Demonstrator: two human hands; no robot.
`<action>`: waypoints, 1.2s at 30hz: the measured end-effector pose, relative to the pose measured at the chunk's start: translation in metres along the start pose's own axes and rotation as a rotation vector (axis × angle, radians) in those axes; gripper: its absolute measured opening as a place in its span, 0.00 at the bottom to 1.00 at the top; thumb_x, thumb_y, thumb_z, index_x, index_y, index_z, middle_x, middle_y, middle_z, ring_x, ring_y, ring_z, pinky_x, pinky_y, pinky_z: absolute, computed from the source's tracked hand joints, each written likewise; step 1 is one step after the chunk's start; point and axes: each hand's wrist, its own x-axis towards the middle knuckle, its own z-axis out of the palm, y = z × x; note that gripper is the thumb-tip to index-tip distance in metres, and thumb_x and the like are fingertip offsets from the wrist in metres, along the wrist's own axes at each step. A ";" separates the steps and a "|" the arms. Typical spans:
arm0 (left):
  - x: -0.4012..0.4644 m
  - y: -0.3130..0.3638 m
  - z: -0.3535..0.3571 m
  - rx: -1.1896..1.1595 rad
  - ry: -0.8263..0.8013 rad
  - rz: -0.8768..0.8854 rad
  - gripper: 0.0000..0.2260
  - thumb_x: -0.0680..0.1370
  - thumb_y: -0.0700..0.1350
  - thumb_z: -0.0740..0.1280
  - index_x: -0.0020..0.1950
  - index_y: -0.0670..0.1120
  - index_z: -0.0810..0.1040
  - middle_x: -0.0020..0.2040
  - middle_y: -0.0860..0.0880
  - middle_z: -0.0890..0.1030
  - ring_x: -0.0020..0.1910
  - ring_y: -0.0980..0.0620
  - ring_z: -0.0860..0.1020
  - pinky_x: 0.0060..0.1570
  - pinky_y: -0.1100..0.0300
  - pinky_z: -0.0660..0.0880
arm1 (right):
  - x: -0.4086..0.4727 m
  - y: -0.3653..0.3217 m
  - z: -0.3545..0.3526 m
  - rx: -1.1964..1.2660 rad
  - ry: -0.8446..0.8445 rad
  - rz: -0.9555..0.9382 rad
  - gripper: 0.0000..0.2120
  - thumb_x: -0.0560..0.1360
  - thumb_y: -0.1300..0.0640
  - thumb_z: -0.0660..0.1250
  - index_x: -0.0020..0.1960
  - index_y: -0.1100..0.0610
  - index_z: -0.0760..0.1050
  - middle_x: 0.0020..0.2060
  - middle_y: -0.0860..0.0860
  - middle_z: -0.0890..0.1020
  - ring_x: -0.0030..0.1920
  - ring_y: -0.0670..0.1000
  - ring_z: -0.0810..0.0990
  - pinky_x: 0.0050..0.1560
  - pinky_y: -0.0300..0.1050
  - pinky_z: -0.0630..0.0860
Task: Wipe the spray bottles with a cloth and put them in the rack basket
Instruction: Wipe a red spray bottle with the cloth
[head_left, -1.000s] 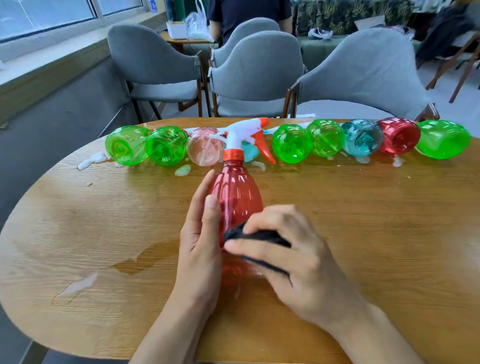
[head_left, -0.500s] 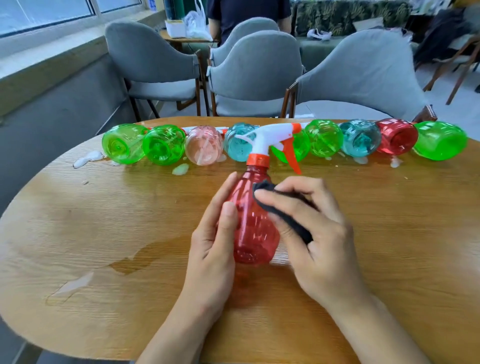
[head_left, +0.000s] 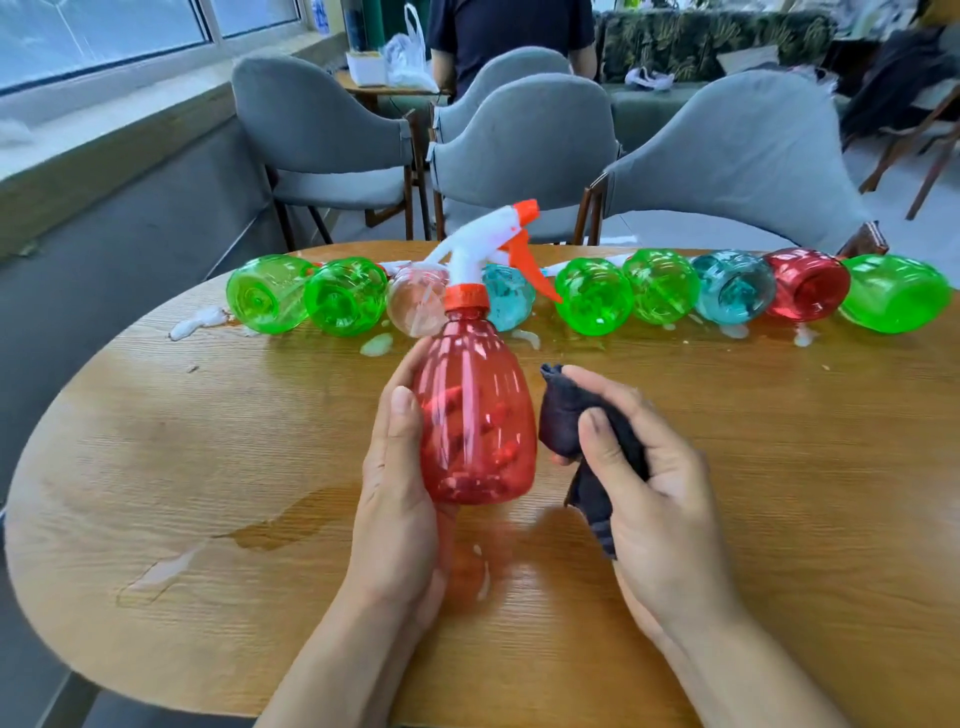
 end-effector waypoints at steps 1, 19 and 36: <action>-0.001 -0.002 0.001 0.007 -0.017 -0.011 0.18 0.88 0.56 0.56 0.75 0.56 0.76 0.72 0.47 0.81 0.73 0.43 0.79 0.75 0.32 0.69 | 0.001 0.003 0.001 0.046 0.002 0.053 0.13 0.80 0.53 0.68 0.62 0.46 0.85 0.62 0.52 0.84 0.64 0.52 0.82 0.66 0.48 0.76; -0.016 -0.009 0.009 0.213 -0.291 0.053 0.21 0.85 0.56 0.63 0.79 0.60 0.71 0.77 0.56 0.76 0.77 0.51 0.74 0.76 0.38 0.70 | 0.011 -0.010 -0.010 -0.492 0.000 -0.285 0.13 0.84 0.60 0.67 0.66 0.52 0.82 0.60 0.46 0.79 0.66 0.51 0.79 0.66 0.38 0.73; -0.013 -0.008 0.004 0.192 -0.226 0.106 0.22 0.84 0.57 0.60 0.78 0.59 0.74 0.77 0.53 0.76 0.78 0.48 0.73 0.78 0.38 0.69 | 0.008 -0.012 -0.008 -0.454 -0.004 -0.350 0.16 0.82 0.59 0.67 0.69 0.53 0.80 0.62 0.49 0.79 0.68 0.51 0.78 0.67 0.36 0.72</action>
